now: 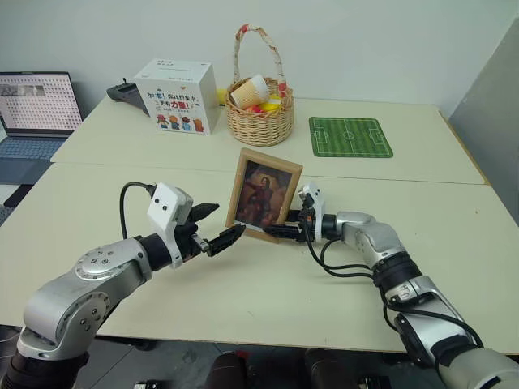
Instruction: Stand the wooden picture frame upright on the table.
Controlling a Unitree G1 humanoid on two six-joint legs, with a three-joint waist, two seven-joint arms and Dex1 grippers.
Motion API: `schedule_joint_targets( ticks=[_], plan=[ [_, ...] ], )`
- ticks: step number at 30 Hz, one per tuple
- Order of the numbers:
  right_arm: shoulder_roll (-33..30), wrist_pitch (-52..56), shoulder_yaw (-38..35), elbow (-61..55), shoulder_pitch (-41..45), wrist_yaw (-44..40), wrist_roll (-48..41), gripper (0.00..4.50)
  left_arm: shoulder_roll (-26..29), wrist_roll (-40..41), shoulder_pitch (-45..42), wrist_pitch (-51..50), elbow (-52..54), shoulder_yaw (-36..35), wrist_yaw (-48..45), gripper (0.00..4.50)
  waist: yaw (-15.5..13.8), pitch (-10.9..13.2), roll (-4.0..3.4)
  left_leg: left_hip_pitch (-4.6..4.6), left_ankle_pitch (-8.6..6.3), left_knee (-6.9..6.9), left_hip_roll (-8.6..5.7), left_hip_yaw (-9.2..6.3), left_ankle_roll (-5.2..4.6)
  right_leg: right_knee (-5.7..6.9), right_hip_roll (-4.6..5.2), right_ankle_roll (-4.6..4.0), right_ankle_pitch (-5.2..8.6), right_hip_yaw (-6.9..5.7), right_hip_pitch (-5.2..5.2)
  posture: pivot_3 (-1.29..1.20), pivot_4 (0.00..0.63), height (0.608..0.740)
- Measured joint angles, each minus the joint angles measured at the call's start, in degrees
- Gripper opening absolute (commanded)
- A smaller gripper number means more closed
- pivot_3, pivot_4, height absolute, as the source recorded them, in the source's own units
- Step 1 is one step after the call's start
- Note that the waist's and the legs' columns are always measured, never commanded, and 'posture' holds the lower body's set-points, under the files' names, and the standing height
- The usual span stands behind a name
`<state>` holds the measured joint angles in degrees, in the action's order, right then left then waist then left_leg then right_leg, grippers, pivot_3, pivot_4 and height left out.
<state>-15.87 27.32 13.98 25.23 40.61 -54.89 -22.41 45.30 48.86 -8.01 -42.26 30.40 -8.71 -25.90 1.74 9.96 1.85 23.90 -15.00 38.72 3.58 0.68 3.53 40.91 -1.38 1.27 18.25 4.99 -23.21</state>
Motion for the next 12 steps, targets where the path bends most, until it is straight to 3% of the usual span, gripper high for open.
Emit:
schedule_joint_targets(
  ticks=[7, 12],
  plan=[
    [-11.67, 7.06, -4.45, -18.77, -9.24, 1.17, 0.07, 4.49, 3.19, -1.39, -1.78, -1.12, -7.17, -4.00, -4.27, 4.50, 0.09, 0.03, -0.01, 0.00, 0.00, -0.02, 0.00, -0.01, -0.01, 0.00, -0.20, 0.02, 0.01, 0.01, -0.01, 0.00, 0.150, 0.740],
    [-20.19, 17.05, -11.74, -33.91, -12.18, 0.26, -7.55, 4.49, 8.76, -3.27, -6.39, -1.39, -16.71, -5.44, -10.73, 4.50, 0.40, 0.08, -0.04, -0.03, -0.01, -0.04, 0.09, -0.04, -0.02, 0.00, -0.40, 0.01, 0.02, 0.02, -0.02, 0.00, 0.150, 0.740]
  ],
)
